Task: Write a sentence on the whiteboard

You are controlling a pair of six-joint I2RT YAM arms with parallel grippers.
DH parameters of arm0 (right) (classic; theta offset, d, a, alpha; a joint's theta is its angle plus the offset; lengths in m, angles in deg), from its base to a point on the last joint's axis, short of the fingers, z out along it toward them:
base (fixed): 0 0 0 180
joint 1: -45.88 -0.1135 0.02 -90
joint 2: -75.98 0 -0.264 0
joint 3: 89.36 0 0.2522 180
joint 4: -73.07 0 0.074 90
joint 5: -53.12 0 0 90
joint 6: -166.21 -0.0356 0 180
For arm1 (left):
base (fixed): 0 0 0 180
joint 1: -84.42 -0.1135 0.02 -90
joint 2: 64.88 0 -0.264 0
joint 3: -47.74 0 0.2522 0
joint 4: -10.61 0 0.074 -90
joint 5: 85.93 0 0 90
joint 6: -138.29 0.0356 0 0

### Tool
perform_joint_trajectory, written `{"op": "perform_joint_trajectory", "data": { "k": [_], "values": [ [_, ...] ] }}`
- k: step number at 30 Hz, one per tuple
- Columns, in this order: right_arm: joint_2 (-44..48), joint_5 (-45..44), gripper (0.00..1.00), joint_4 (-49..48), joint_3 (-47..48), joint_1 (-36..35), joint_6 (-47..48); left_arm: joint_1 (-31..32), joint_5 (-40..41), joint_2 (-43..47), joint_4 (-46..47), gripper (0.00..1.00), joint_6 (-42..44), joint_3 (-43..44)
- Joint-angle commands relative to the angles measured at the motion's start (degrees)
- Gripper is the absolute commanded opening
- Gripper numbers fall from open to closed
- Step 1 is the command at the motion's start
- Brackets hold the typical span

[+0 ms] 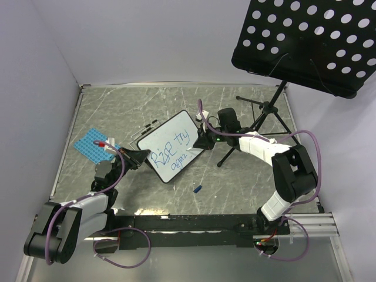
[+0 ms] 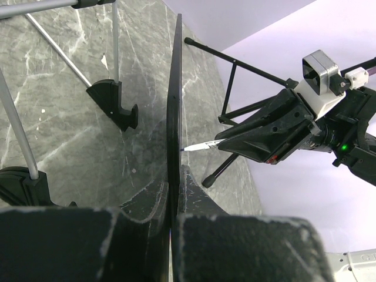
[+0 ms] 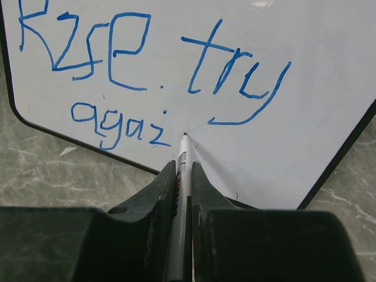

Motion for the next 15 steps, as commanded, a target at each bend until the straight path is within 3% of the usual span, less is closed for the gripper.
{"op": "perform_joint_trajectory", "data": {
  "k": [1,15],
  "values": [
    [-0.44,1.45,0.00,-0.37,0.95,-0.69,0.99,0.45,-1.14,0.79,4.67,0.01,0.34,-4.24],
    [0.35,1.71,0.00,-0.20,-0.28,-0.61,1.34,0.45,-1.06,0.70,4.50,0.01,0.25,-3.80]
  ]
}}
